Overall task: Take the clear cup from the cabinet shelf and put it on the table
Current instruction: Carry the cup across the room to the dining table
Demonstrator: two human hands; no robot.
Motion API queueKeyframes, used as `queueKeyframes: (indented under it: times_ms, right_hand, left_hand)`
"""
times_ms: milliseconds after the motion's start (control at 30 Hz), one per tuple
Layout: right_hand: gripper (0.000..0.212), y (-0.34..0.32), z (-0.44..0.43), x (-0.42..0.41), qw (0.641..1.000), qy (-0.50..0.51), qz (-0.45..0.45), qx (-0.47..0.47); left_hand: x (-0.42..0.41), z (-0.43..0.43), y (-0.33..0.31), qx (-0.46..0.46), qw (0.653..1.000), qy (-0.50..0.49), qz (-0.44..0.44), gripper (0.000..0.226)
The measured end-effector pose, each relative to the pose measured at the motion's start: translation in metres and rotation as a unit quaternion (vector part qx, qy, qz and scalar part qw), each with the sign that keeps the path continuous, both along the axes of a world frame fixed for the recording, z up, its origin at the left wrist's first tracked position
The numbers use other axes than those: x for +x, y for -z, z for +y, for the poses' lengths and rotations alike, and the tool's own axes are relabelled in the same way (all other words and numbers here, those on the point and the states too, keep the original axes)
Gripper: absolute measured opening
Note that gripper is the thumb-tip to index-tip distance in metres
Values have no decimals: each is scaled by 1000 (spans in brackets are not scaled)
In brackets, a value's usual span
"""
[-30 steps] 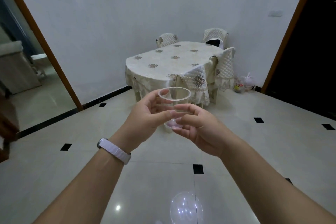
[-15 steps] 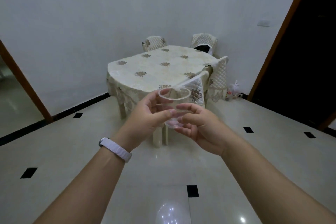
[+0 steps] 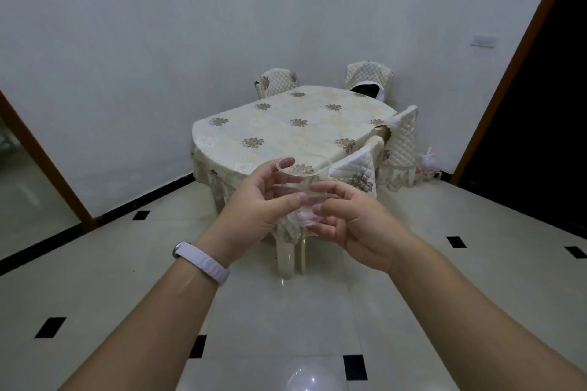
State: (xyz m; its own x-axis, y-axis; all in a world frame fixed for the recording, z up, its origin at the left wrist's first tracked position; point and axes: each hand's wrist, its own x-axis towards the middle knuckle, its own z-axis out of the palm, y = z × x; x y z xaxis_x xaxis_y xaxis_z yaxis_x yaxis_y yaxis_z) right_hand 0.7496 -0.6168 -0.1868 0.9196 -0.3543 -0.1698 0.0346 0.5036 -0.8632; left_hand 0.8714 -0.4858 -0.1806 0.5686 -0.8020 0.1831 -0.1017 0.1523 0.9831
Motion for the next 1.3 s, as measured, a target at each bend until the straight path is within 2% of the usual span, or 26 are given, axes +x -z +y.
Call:
queueKeyframes:
  times_ms: [133,533,833,1067,1300]
  right_hand:
    - [50,1,-38,37,1000,-24,11,-5]
    - [39,4,-180,149,998,-54,15,0]
    - [36,5,-232,213,996,-83,19,5]
    - [37,19,-265,267,997,-72,42,-7]
    - [38,40,-300,349,998,-22,61,-16]
  left_hand:
    - [33,-33,5,7,1000,-18,-10,59]
    - [134,-167,1,54,995,-77,-41,61]
    - [191,-215,-1,65,990,-111,-53,61]
    - [248,-251,18,71,991,-100,-52,62]
    - [340,-294,40,73,994,-64,-45,58]
